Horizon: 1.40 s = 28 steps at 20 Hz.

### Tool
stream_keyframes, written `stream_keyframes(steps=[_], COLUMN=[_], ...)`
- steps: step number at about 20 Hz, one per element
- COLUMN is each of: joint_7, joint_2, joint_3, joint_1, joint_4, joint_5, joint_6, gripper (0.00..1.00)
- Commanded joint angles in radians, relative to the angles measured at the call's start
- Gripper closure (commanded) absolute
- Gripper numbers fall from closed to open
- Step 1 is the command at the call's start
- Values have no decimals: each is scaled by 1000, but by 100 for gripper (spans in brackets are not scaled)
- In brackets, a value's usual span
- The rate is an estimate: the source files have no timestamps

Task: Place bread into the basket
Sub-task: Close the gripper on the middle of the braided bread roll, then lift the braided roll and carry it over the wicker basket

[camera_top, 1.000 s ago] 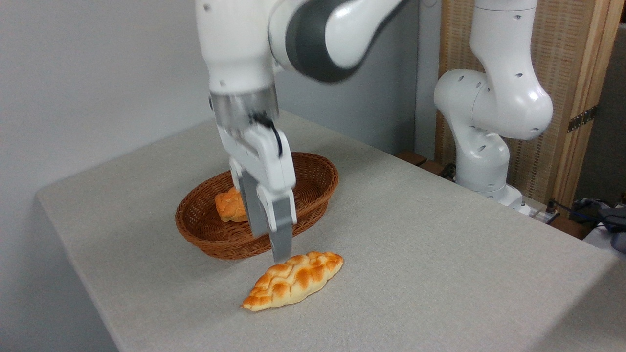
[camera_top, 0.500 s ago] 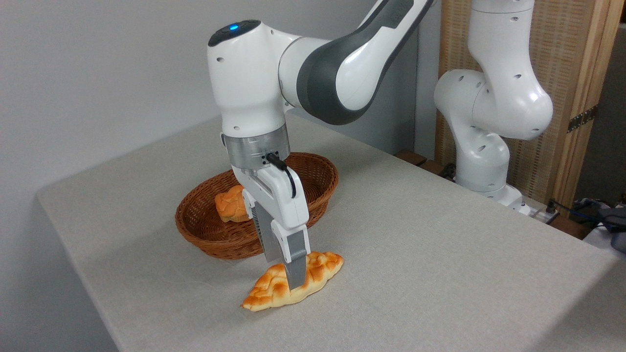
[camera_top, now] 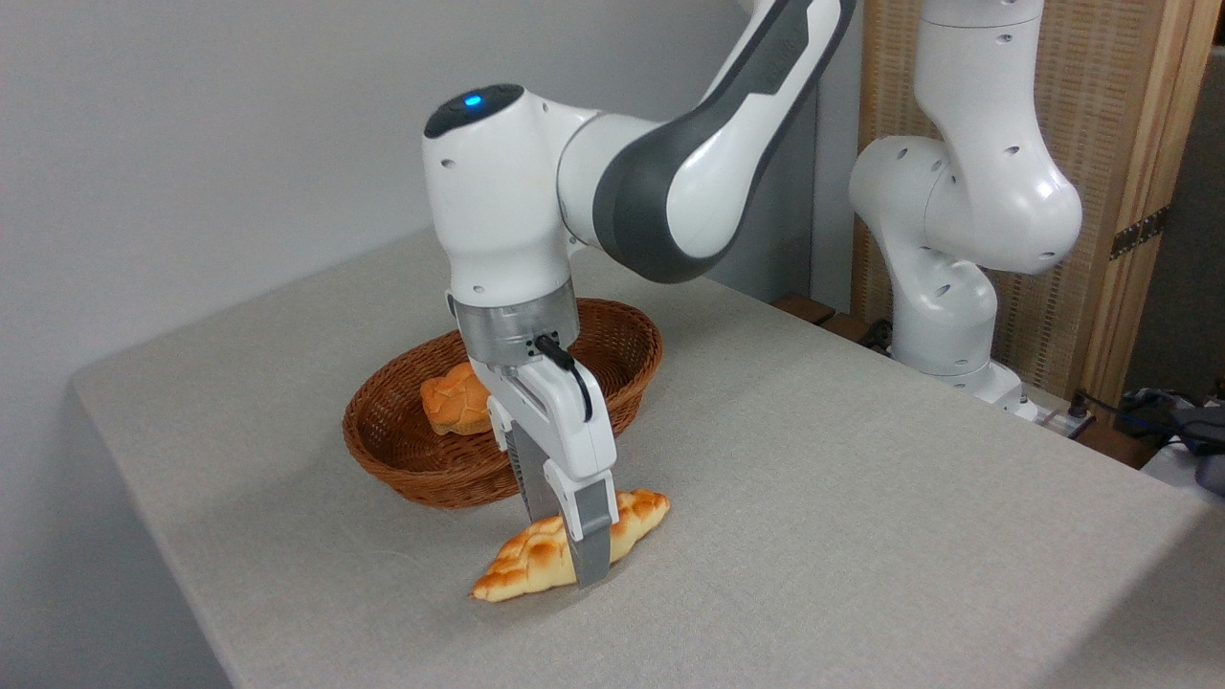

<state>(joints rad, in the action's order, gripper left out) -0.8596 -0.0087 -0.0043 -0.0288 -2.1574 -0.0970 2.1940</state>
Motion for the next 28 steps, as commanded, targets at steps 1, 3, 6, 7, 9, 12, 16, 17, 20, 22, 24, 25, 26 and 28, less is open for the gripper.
stream_keyframes(steps=[1,3,6,7,9,12,16,17,20,22,24,25,26,28], joint_7=[-12,-13,-16,-16,-16,-18,-18,-18,-18,-16,-16,-16,-16,-16], joint_2=[1,1,1,-1,-1,-1,-1,-1,-10,-11,-10,-10,-10,-10], joint_3=[10,10,10,10,10,10,10,10,12,12,17,17,18,45], joint_1=[-2,-2,-2,-2,-2,-2,-2,-2,-2,-3,-3,-3,-3,-3], joint_4=[-32,-32,-30,-30,-30,-30,-30,-29,-22,-1,39,59,73,108], joint_5=[3,6,17,19,25,25,25,25,26,25,26,26,29,75], joint_6=[32,30,29,29,27,23,23,23,21,17,-9,-23,-33,-40], gripper=[1,21,55,58,61,61,61,61,61,62,65,65,65,64])
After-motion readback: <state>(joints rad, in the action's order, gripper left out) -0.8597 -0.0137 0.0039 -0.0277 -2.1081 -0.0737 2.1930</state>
